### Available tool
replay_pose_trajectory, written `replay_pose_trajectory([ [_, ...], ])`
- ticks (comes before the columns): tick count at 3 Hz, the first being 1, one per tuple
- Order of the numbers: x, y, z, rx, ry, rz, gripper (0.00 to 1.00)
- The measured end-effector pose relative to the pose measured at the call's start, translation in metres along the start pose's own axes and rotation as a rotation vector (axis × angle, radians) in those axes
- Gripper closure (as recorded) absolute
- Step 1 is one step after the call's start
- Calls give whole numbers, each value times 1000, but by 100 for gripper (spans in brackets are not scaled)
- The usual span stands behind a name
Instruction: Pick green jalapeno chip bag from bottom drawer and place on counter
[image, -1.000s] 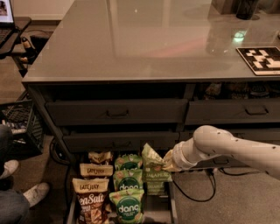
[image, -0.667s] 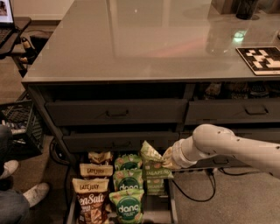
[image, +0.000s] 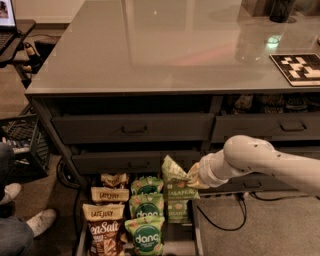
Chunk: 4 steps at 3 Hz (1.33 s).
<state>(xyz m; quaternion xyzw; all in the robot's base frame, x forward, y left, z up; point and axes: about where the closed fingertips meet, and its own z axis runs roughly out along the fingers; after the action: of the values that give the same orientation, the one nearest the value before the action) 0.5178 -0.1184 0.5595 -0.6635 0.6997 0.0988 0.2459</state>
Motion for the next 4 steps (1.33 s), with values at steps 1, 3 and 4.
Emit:
replay_pose_trajectory([
  [1, -26, -15, -45, 58, -19, -45, 100],
  [3, -81, -59, -136, 170, -76, -183, 100],
  [4, -82, -59, -136, 169, -76, -183, 100],
])
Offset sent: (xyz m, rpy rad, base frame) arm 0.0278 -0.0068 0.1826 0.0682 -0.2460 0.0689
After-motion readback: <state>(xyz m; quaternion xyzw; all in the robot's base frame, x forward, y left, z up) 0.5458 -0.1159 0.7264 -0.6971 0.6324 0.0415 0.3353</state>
